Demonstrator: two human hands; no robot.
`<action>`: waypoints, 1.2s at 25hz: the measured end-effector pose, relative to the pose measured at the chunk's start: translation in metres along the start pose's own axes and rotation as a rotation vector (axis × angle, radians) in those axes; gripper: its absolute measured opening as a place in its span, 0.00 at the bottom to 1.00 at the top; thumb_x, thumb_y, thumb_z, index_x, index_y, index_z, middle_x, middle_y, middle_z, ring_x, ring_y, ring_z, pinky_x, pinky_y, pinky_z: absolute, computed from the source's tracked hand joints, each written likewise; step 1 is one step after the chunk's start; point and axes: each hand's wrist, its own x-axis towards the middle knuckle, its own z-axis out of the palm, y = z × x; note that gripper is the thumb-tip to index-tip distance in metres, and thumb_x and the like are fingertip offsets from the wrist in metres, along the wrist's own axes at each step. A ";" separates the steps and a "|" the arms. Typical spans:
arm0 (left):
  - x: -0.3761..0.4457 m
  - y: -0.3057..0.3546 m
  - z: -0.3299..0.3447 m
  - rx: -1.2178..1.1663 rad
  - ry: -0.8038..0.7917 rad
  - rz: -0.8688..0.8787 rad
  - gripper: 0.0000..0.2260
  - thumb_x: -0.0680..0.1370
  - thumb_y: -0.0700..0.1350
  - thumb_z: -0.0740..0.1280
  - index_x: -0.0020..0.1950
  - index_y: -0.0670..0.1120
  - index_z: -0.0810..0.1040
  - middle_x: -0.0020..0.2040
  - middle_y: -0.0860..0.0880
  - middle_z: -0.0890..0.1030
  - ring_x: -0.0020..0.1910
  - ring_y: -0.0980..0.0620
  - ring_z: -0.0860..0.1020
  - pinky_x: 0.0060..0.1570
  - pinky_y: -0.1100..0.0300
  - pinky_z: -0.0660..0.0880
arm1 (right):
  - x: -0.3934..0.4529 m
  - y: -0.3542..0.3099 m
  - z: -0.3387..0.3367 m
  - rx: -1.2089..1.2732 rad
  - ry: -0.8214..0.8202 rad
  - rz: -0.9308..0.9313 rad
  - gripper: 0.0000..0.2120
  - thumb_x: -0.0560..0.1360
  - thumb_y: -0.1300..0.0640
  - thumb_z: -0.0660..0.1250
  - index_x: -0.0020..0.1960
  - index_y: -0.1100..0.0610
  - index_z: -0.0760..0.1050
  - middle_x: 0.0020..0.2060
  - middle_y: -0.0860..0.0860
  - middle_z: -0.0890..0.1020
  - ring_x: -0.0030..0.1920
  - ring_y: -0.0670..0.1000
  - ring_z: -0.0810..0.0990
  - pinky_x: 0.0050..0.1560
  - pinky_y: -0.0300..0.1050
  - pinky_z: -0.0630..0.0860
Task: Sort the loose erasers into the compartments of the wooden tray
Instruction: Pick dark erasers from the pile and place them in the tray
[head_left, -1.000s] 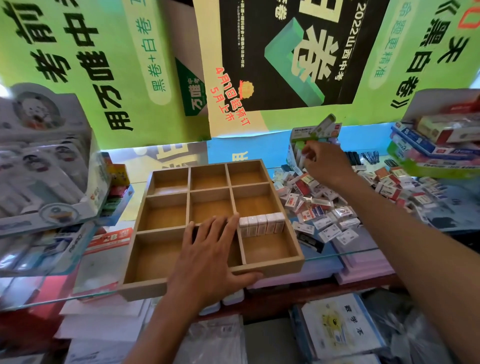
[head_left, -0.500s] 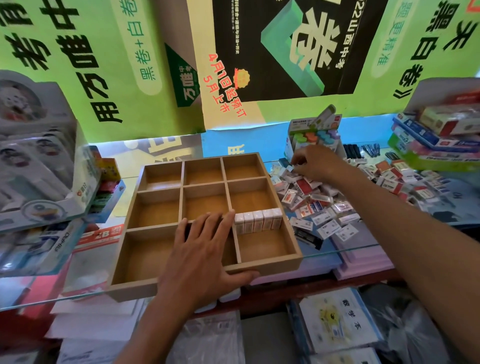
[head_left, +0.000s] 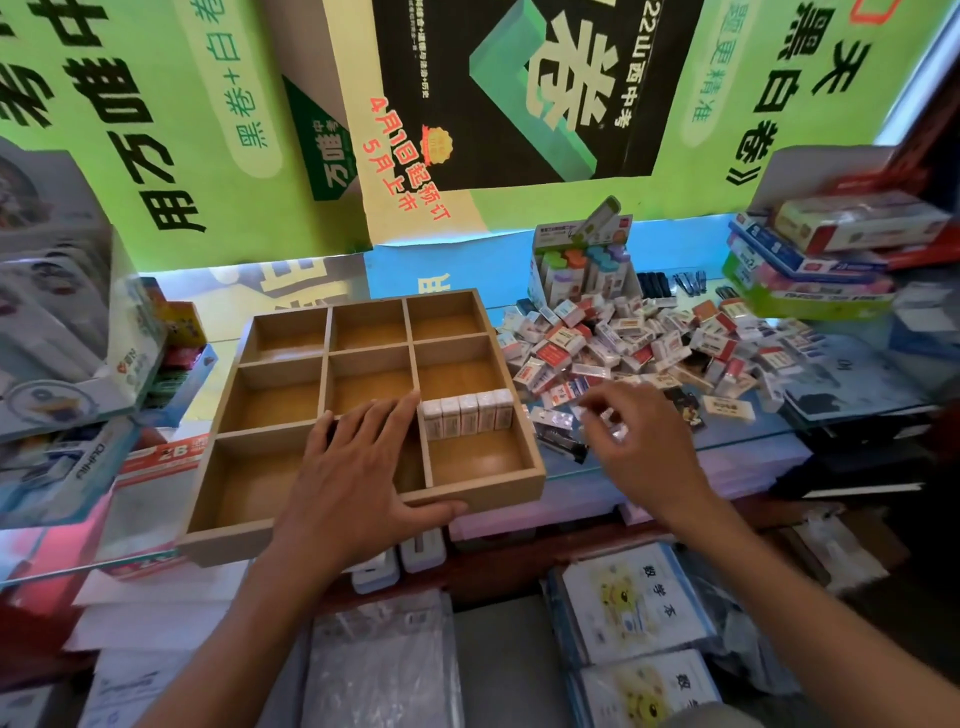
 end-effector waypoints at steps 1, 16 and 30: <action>0.000 -0.001 -0.001 -0.013 -0.010 -0.016 0.53 0.63 0.83 0.52 0.80 0.51 0.54 0.75 0.50 0.67 0.72 0.48 0.65 0.74 0.42 0.59 | -0.011 0.001 0.007 -0.012 -0.059 -0.005 0.03 0.76 0.59 0.69 0.49 0.55 0.78 0.42 0.48 0.79 0.44 0.51 0.75 0.43 0.48 0.72; -0.004 0.004 -0.012 -0.068 -0.064 -0.029 0.55 0.61 0.84 0.51 0.80 0.53 0.51 0.77 0.50 0.63 0.75 0.48 0.62 0.75 0.44 0.56 | -0.021 -0.028 0.005 0.355 -0.095 0.371 0.02 0.79 0.56 0.68 0.51 0.50 0.77 0.45 0.46 0.81 0.46 0.46 0.79 0.44 0.41 0.76; -0.070 -0.041 -0.042 -0.835 0.286 -0.407 0.14 0.78 0.43 0.69 0.63 0.51 0.79 0.57 0.55 0.80 0.54 0.57 0.76 0.51 0.66 0.72 | -0.017 -0.183 0.032 0.885 -0.377 0.549 0.11 0.73 0.62 0.74 0.54 0.53 0.81 0.48 0.50 0.86 0.52 0.49 0.82 0.48 0.42 0.76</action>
